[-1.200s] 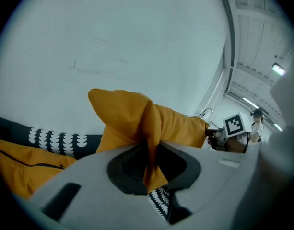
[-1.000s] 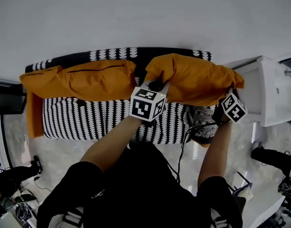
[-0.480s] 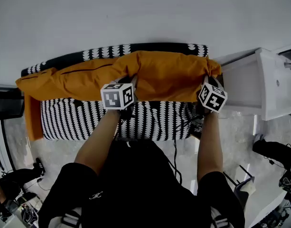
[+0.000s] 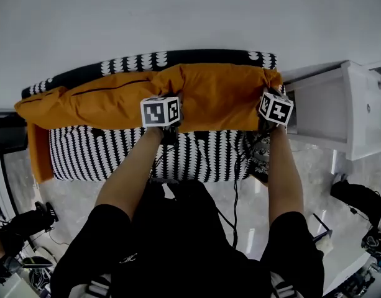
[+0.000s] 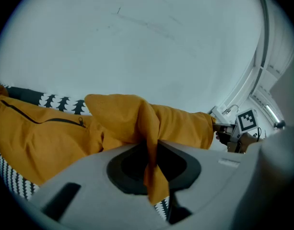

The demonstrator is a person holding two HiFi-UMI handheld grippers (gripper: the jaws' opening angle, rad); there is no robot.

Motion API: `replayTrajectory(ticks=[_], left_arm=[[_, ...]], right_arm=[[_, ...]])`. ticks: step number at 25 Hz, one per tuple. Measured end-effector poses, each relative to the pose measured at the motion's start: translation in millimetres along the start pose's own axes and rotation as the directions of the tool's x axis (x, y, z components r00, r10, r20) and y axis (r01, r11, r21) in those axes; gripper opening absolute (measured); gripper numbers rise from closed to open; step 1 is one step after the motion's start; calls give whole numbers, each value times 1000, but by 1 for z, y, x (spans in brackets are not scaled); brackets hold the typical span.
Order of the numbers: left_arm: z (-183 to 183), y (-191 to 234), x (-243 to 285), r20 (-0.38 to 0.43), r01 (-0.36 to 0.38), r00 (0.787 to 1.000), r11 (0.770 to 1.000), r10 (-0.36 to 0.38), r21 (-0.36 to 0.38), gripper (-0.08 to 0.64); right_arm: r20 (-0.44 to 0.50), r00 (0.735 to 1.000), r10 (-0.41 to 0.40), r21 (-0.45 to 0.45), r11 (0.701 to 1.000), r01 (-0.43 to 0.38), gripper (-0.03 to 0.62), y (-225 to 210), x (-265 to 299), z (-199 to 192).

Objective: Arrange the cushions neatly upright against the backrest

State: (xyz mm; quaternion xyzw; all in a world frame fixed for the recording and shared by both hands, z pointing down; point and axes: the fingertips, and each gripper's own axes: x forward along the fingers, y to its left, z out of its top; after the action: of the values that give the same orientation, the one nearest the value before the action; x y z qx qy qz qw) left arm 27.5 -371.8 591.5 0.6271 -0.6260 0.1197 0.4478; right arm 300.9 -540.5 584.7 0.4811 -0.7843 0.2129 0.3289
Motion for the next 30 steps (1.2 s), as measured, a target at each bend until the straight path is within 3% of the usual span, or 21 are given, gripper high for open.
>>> replayTrajectory(ticks=[6, 10, 14, 18, 21, 23, 25, 27, 30], left_arm=[[-10, 26, 39, -37, -32, 999, 999, 32, 0, 55], [-25, 31, 59, -54, -37, 998, 999, 38, 29, 63], [-39, 41, 78, -70, -69, 995, 997, 71, 31, 78], [-40, 48, 83, -52, -88, 994, 994, 91, 64, 104], [-32, 51, 70, -25, -114, 993, 990, 116, 80, 188], [-28, 52, 55, 2, -148, 989, 984, 148, 99, 220], [-19, 52, 36, 49, -184, 983, 976, 179, 119, 225], [-8, 51, 14, 93, -207, 976, 970, 196, 127, 188], [12, 45, -26, 152, -232, 966, 963, 211, 136, 6]], right_arm=[[-38, 999, 1, -50, 999, -3, 15, 5, 50, -17], [-94, 996, -9, -36, 999, 5, 15, -2, 74, -48], [-89, 996, 9, -35, 999, -12, 18, -3, 90, -63], [-74, 996, -45, -48, 998, 42, 35, -1, 94, -62], [-58, 994, -94, -48, 995, 91, 98, -9, 86, -56], [-33, 993, -117, -4, 993, 117, 141, -17, 70, -47], [4, 991, -136, 53, 989, 136, 113, -22, 50, -37], [41, 986, -160, 73, 985, 157, 19, -19, 23, -28], [109, 987, -116, 69, 992, 109, 8, 8, -17, -16]])
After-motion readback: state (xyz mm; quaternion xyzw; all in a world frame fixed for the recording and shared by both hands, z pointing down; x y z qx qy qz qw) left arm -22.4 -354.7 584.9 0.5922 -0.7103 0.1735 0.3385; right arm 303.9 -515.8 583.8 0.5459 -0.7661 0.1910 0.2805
